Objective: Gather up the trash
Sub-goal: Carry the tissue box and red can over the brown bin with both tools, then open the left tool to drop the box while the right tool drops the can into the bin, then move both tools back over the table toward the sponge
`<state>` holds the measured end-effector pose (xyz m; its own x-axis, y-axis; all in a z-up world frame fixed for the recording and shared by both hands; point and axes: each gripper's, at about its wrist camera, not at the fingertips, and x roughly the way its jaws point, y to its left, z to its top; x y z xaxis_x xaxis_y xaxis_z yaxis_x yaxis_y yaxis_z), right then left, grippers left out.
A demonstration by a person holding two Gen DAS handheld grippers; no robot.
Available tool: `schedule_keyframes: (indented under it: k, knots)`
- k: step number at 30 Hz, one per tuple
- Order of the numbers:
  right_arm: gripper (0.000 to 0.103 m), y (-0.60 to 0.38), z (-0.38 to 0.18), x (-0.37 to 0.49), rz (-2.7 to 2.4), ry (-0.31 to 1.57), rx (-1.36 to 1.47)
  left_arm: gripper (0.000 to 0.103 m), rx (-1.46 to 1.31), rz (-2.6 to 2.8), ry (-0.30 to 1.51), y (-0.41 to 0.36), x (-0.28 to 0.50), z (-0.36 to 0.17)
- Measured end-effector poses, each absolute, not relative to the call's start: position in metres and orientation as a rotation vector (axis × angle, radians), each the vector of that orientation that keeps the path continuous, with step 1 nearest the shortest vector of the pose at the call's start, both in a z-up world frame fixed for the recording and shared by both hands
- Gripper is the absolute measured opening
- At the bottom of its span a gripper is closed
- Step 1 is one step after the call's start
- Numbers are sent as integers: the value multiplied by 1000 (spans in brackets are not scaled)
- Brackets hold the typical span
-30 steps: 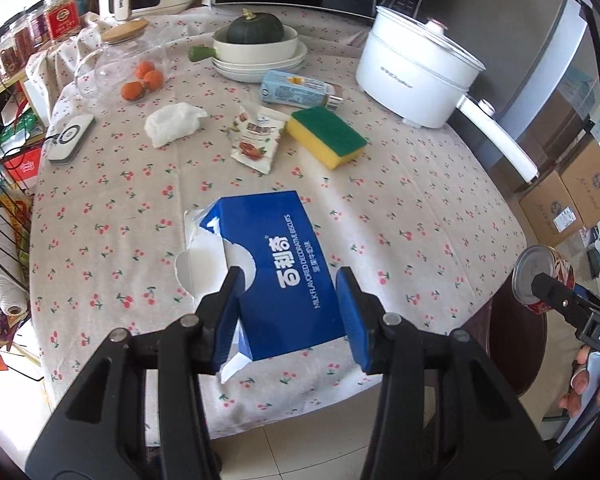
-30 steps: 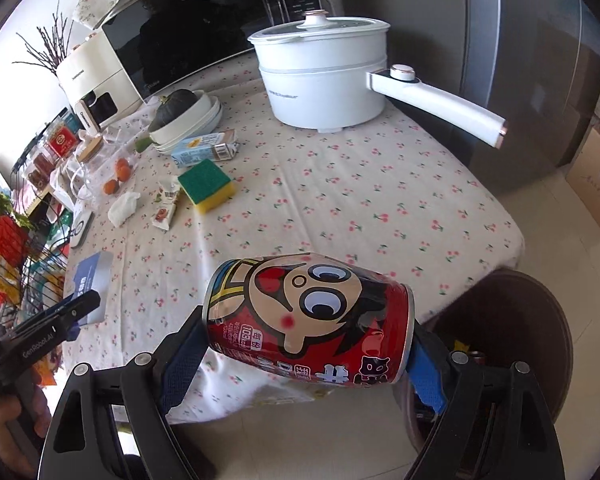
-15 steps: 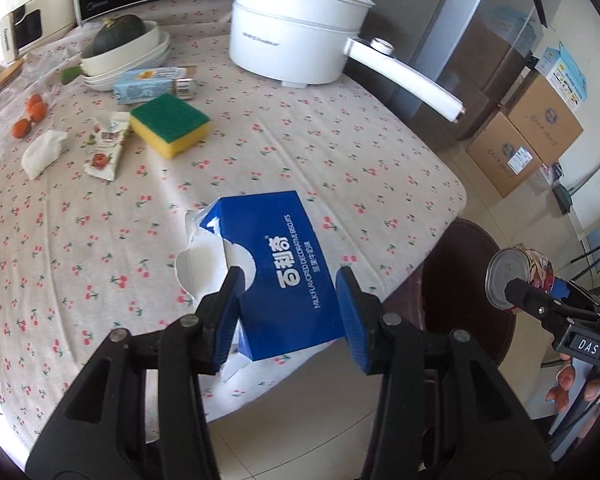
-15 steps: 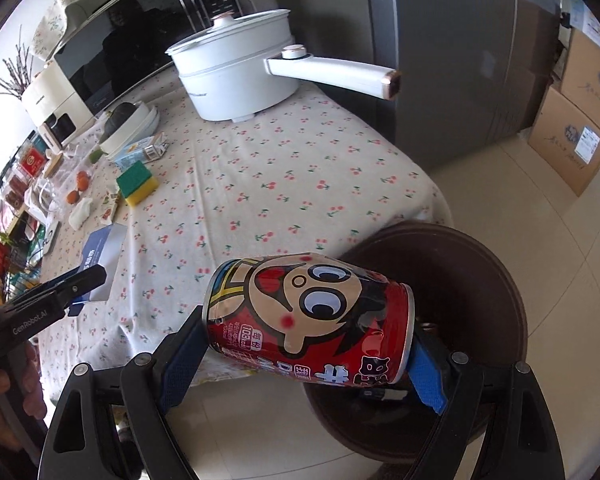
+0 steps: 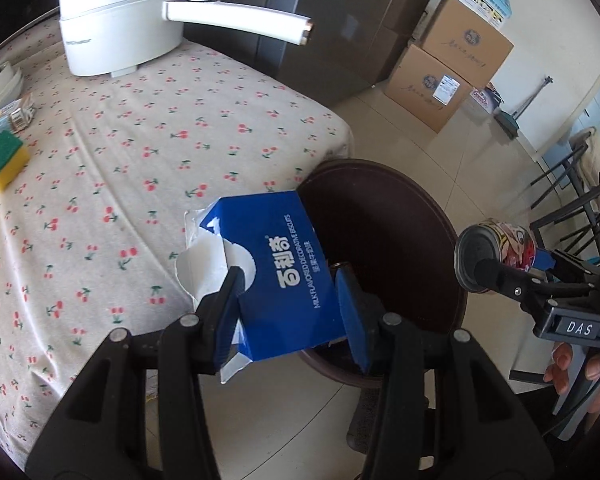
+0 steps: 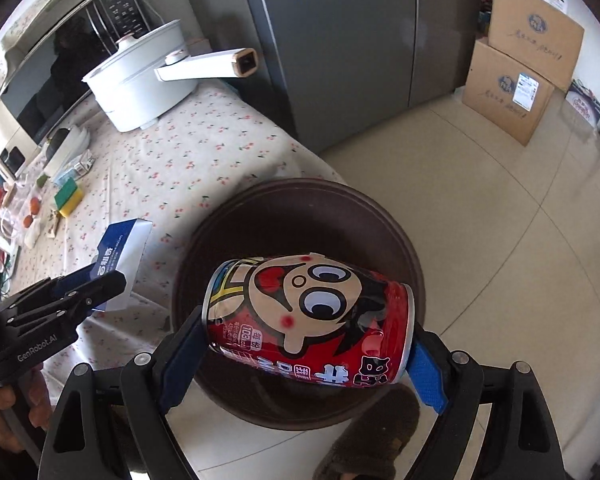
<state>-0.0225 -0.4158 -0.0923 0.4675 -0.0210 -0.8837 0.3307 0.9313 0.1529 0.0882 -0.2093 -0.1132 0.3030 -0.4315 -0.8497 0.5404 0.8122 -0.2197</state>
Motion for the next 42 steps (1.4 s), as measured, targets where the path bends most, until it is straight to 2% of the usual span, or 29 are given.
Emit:
schedule_keyframes:
  k: [5, 6, 9, 10, 25, 27, 29, 42]
  knots:
    - [90, -437, -99, -34, -254, 1083, 348, 50, 162, -699, 1060, -229, 80, -121]
    - [90, -439, -100, -36, -258, 1084, 348, 55, 170, -709, 1050, -231, 79, -122]
    - [90, -442, -100, -37, -263, 1085, 348, 91, 199, -692, 1013, -236, 76, -121]
    - [90, -443, -100, -37, -263, 1084, 348, 97, 204, -685, 995, -236, 74, -120]
    - [91, -430, -103, -24, -221, 1103, 307, 100, 167, -595, 991, -198, 85, -106]
    - [93, -425, -105, -19, -199, 1114, 301, 100, 156, -579, 992, -188, 87, -104]
    - [103, -419, -107, -14, -183, 1131, 291, 100, 144, -563, 992, -179, 89, -102]
    - [103, -381, -105, 12, -122, 1174, 283, 100, 53, -437, 965, -107, 101, -81]
